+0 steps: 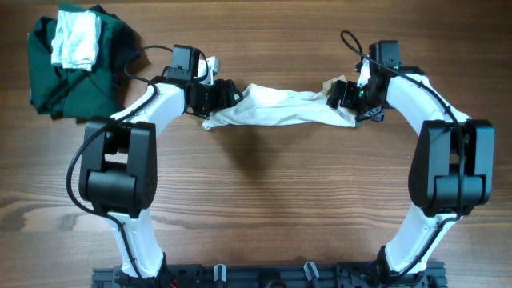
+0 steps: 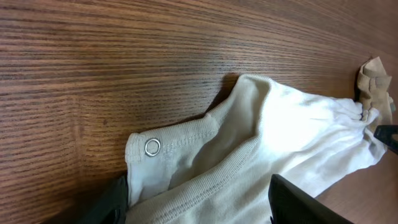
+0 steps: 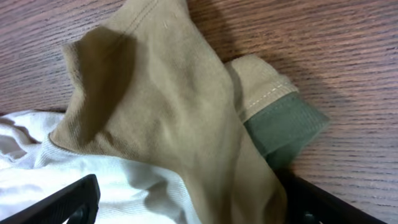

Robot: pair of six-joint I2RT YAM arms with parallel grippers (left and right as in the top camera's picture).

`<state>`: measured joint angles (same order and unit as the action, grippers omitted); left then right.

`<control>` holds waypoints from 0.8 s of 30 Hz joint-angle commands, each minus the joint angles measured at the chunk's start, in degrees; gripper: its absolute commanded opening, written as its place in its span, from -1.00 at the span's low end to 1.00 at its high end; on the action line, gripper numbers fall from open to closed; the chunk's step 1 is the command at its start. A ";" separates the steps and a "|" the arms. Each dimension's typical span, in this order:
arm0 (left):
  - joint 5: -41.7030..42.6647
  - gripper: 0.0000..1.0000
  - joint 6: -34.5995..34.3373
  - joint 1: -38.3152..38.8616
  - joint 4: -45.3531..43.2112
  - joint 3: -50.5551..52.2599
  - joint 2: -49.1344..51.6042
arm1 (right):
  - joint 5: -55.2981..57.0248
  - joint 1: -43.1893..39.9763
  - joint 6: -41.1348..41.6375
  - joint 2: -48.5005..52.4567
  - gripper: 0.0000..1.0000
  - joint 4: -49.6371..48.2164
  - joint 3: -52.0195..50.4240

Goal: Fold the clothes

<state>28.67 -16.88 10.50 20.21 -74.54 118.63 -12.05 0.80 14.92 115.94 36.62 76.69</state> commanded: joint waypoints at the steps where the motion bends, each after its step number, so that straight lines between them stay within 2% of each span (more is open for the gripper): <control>1: -1.29 0.47 0.13 0.63 0.96 1.57 4.09 | -2.21 -0.02 0.28 4.52 0.83 -0.81 -1.09; 4: -1.90 0.48 0.13 0.63 0.96 1.57 4.09 | -2.21 0.09 0.33 5.07 0.57 -0.96 -1.29; 9: -2.58 0.48 0.13 0.63 0.98 1.57 4.09 | -1.90 0.09 2.32 5.79 -0.24 -1.09 -1.29; 15: -2.58 0.48 0.13 0.63 1.01 1.57 4.09 | 2.23 0.09 6.25 5.44 -0.92 -0.92 -1.27; 24: -2.78 0.50 0.13 0.63 1.20 1.57 4.09 | 13.55 -0.42 6.25 -0.39 -0.92 3.50 1.33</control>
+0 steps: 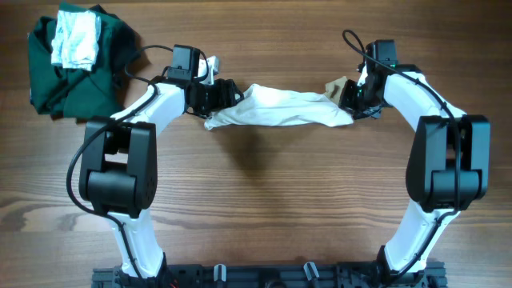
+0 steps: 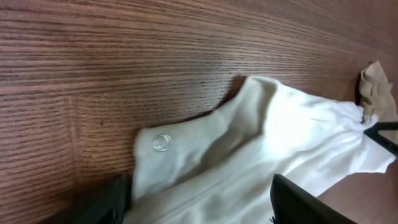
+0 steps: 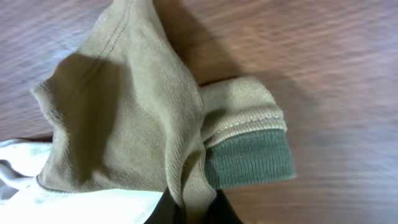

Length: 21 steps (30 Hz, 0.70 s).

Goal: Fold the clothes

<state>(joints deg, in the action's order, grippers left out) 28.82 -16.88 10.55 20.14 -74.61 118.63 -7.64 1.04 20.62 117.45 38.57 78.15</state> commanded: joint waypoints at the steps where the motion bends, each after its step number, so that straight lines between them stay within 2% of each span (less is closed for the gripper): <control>1: -2.93 0.50 0.13 0.59 1.27 1.64 4.09 | 9.64 -0.72 0.55 -2.78 -0.91 1.64 -0.13; 11: -2.95 0.51 0.15 0.59 1.14 1.64 4.09 | 15.17 -0.55 0.04 -13.16 -0.91 4.63 -0.09; 16: -2.95 0.51 0.13 0.59 1.01 1.64 4.09 | 9.16 1.62 -1.84 -15.45 -0.91 4.68 -0.09; 21: -2.95 0.50 0.13 0.59 1.03 1.64 4.09 | 7.37 8.66 -1.42 -15.45 -0.91 3.50 -0.09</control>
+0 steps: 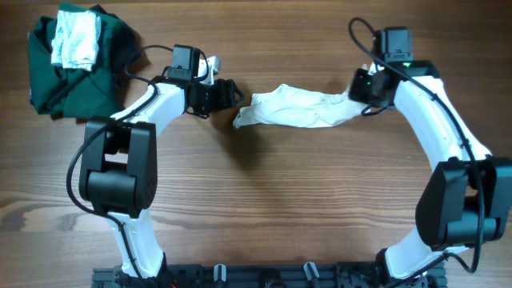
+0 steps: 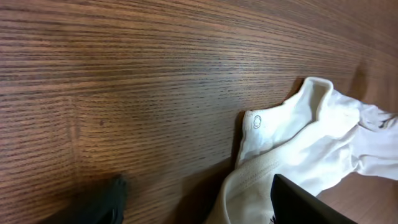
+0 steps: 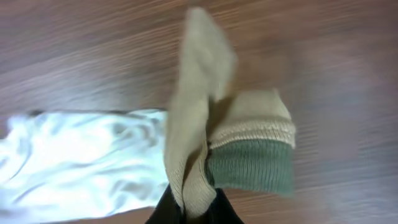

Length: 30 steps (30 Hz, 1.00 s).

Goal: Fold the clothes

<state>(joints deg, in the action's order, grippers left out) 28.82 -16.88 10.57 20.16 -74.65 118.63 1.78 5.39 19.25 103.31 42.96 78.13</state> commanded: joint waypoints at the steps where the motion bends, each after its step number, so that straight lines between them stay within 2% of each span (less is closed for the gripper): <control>1: -2.95 0.51 0.13 0.57 1.01 1.68 4.09 | -2.10 5.22 0.46 -1.31 -0.91 -1.22 -0.07; 11: -5.11 0.53 0.13 0.50 1.25 1.68 4.09 | -4.87 14.56 4.00 -1.31 -0.91 -4.11 -0.07; 24: -5.40 0.53 0.13 0.44 1.25 1.68 4.09 | -10.29 18.45 11.17 -1.31 -0.91 -8.61 -0.07; 30: -5.73 0.87 0.09 -3.41 1.22 1.66 3.26 | -10.86 18.47 14.05 -1.31 -0.91 -10.14 -0.07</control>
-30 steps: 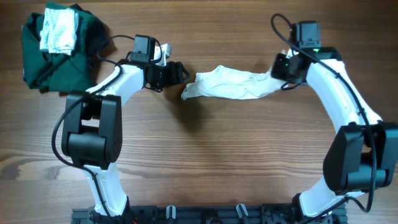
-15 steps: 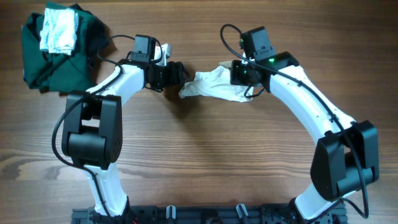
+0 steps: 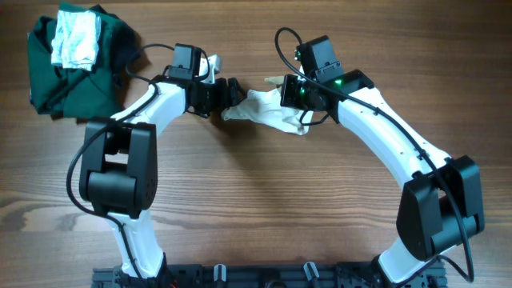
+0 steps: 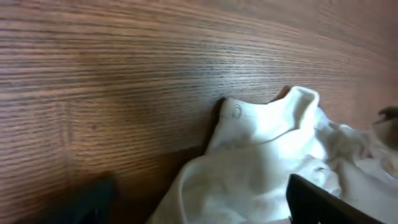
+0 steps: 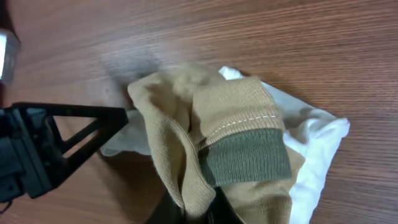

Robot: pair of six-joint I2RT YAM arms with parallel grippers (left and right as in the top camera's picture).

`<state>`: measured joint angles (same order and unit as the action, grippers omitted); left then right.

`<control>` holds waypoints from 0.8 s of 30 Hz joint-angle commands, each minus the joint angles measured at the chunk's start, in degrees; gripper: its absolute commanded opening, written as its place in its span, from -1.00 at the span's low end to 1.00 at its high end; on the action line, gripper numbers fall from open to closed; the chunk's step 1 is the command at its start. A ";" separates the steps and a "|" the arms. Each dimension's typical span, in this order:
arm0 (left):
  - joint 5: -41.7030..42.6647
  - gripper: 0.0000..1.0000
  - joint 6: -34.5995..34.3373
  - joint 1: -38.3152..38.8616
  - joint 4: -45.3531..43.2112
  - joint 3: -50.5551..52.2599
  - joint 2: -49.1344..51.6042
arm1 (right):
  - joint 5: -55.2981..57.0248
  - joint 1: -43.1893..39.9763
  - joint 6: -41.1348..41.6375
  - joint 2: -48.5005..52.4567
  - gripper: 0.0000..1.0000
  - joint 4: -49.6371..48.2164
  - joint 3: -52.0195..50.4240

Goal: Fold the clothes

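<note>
The white garment point(image 3: 268, 112) lies bunched at the table's back middle, its white body point(image 4: 267, 162) showing a snap near the edge. Its tan sleeve end point(image 5: 186, 124) with a green cuff band point(image 5: 245, 155) hangs doubled over the white cloth. My right gripper point(image 5: 193, 214) is shut on that tan end, held just above the garment point(image 3: 298, 96). My left gripper point(image 3: 230, 90) sits at the garment's left edge, open, with white cloth reaching between its fingers point(image 4: 87, 199). Its black body point(image 5: 50, 149) shows in the right wrist view.
A dark green pile of clothes point(image 3: 80, 76) with a white cloth on top point(image 3: 76, 40) lies at the back left corner. The wooden table point(image 3: 256, 208) stretches bare toward the front.
My right gripper has moved left with the tan end, from the garment's right side to just beside the left gripper. The garment is now doubled and bunched. The left arm barely moved.
The garment first lay stretched between both grippers, the right one open around the tan end. Then the right gripper was shut on it. Then the garment sat further right, clear of the left gripper. Now the tan end lies over the left end.
</note>
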<state>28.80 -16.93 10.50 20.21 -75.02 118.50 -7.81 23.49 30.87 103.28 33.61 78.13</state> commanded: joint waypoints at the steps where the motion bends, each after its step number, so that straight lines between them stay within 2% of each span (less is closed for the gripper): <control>1: -5.68 0.87 0.13 -4.61 1.20 2.03 2.89 | -1.27 0.37 3.23 -1.29 -0.91 -1.29 -0.07; 8: -5.27 0.86 0.17 -9.57 2.71 2.03 2.01 | -1.70 0.74 6.58 -1.27 -0.89 -4.70 -0.07; 24: -5.49 0.87 0.17 -10.16 3.15 2.03 2.01 | -5.42 6.34 12.85 7.63 -0.84 -15.37 -0.07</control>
<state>28.62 -16.86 1.37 21.58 -75.09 118.06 -10.79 28.84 41.60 108.25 19.49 78.13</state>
